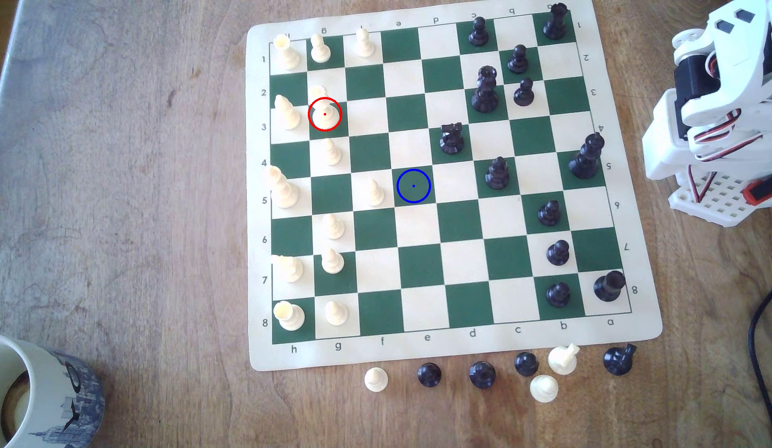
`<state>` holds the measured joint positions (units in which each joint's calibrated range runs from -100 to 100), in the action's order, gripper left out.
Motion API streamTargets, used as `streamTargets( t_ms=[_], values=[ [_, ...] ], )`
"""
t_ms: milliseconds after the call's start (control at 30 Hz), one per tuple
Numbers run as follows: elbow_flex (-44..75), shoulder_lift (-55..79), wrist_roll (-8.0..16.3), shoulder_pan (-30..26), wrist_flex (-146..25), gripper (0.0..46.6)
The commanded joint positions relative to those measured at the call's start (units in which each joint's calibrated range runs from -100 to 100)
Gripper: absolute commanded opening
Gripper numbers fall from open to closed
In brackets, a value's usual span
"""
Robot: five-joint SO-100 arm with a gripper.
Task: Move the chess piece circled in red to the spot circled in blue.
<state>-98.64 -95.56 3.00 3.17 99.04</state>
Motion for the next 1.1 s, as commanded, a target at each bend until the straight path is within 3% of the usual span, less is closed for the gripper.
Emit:
streamTargets(
  t_ms=[0,267,667,833,867,900,967,1067],
  values=[
    [-1.26,-0.28,-0.15,2.11,-3.06,19.9],
    [-1.26,-0.28,-0.15,4.06,-26.15,19.9],
    [14.24,0.65,0.0,9.38,-88.81,19.6],
    [21.22,10.08,0.1,11.26,-97.08,12.9],
    [22.94,12.11,0.0,11.03,-98.8,9.2],
    [27.02,16.19,-5.42,10.24,-103.71,0.6],
    [29.74,19.41,-6.84,10.01,-107.4,0.2],
    [34.46,24.76,-7.42,8.37,-114.85,4.9]
  ],
)
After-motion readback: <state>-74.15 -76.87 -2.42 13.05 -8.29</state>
